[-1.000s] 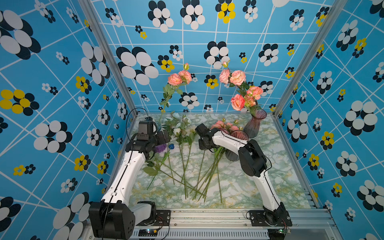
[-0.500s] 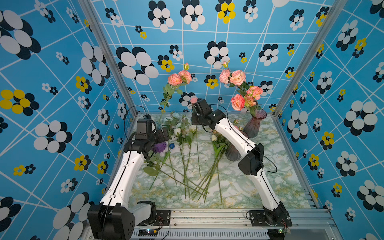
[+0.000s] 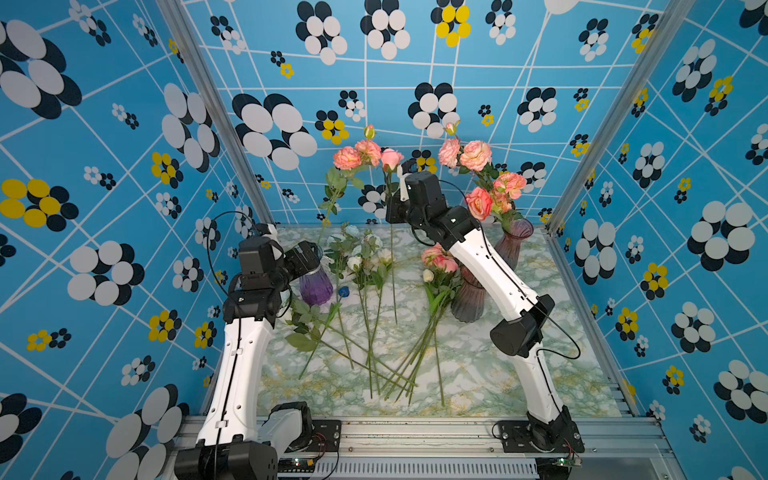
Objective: Place the pink flowers into the vase
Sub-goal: Pick up the flower at the center of the board, then place the flower in the vase.
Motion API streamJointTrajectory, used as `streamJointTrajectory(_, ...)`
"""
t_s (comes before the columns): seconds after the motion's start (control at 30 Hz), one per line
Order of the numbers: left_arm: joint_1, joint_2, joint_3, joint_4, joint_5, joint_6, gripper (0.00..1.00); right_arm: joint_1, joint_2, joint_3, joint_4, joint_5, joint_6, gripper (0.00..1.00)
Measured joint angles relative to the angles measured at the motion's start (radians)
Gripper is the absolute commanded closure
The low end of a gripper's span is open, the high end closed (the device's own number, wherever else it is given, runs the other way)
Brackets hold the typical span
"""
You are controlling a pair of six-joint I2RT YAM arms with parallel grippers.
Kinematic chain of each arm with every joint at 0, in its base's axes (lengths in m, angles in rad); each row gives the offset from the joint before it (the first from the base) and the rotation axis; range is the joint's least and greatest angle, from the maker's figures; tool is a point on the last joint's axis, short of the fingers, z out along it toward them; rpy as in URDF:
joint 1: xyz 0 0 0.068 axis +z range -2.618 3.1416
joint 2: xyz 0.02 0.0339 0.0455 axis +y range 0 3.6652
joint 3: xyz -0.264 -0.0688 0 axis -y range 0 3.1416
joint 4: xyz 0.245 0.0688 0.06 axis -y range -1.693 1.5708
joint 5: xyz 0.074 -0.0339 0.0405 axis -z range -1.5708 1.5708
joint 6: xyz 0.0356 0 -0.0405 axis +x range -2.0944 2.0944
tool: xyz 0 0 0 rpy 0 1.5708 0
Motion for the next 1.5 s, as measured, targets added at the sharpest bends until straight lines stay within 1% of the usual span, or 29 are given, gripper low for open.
streamJointTrajectory(0.13, 0.004, 0.005, 0.006, 0.002, 0.011, -0.008, 0.0, 0.009, -0.004, 0.055, 0.021, 0.021, -0.04, 1.0)
streamJointTrajectory(0.33, 0.006, 0.021, 0.028, 0.015, 0.018, -0.013, 0.0, 0.011, -0.038, 0.064, 0.055, 0.053, -0.077, 1.0)
streamJointTrajectory(0.47, 0.03, 0.027, 0.028, 0.019, 0.029, -0.026, 0.01, 0.016, -0.061, 0.064, 0.103, 0.052, -0.093, 1.0)
streamJointTrajectory(0.6, 0.056, 0.046, 0.028, 0.023, 0.053, -0.053, 0.01, 0.047, -0.087, 0.064, 0.212, 0.031, -0.12, 1.0)
streamJointTrajectory(0.77, 0.076, 0.065, 0.028, 0.051, 0.092, -0.1, 0.01, 0.105, -0.091, 0.066, 0.42, -0.026, -0.151, 1.0)
streamJointTrajectory(0.97, 0.09, 0.066, 0.037, 0.075, 0.119, -0.139, 0.01, 0.132, -0.026, 0.132, 0.646, -0.078, -0.151, 1.0)
streamJointTrajectory(1.13, 0.091, 0.061, 0.034, 0.082, 0.13, -0.157, 0.01, 0.148, 0.059, 0.159, 0.815, -0.087, -0.154, 1.0)
streamJointTrajectory(1.33, 0.091, 0.02, 0.018, 0.08, 0.13, -0.157, 0.0, 0.159, 0.178, 0.18, 0.933, -0.097, -0.146, 1.0)
streamJointTrajectory(1.5, 0.091, 0.014, 0.018, 0.079, 0.137, -0.156, 0.0, 0.159, 0.251, 0.18, 0.979, -0.096, -0.138, 1.0)
